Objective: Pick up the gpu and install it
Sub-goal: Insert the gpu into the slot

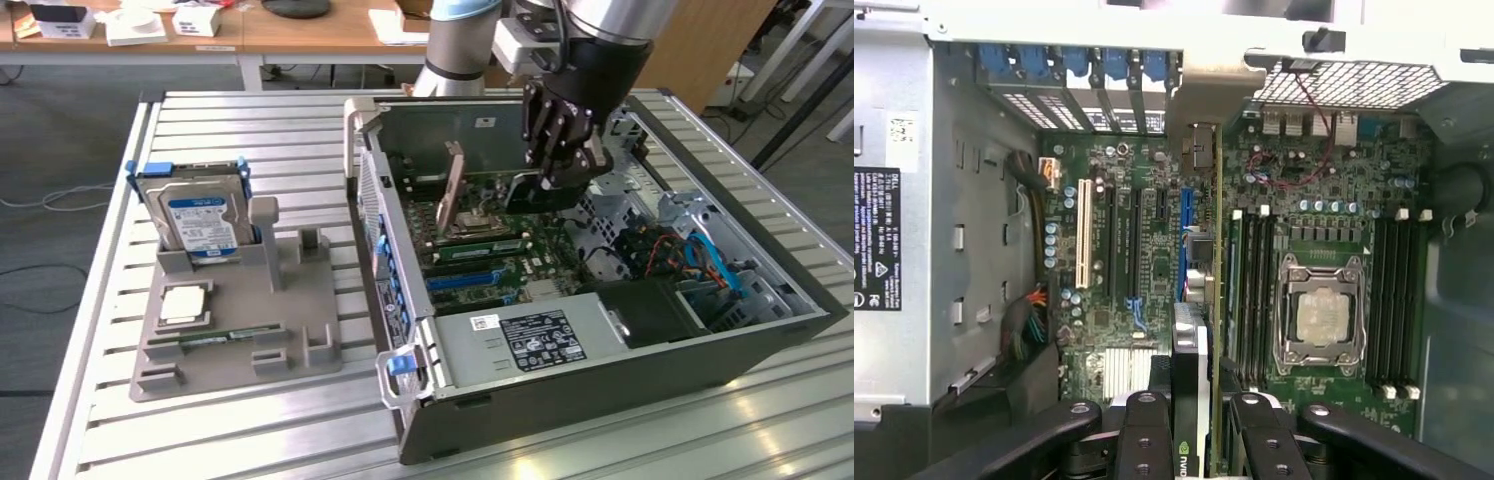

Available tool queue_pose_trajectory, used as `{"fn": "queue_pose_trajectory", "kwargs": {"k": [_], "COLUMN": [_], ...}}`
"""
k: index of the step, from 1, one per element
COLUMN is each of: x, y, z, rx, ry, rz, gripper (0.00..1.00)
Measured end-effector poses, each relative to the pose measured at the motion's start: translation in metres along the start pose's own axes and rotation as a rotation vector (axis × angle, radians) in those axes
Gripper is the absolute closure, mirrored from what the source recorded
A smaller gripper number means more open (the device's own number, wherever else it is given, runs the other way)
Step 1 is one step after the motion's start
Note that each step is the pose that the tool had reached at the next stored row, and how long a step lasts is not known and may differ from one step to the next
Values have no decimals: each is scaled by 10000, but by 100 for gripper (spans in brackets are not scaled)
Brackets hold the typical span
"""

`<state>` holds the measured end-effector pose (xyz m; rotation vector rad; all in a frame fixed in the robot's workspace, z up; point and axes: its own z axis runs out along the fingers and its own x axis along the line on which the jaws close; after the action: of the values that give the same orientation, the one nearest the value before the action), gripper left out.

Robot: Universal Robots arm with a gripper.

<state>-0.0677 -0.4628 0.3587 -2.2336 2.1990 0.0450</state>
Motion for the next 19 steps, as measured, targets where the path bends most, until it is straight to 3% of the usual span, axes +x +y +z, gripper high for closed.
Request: {"fn": "queue_pose_trajectory", "kwargs": {"k": [19], "x": [7], "y": [-5], "z": [298], "rx": [0], "ry": [-12], "rz": [0], "gripper": [73]}}
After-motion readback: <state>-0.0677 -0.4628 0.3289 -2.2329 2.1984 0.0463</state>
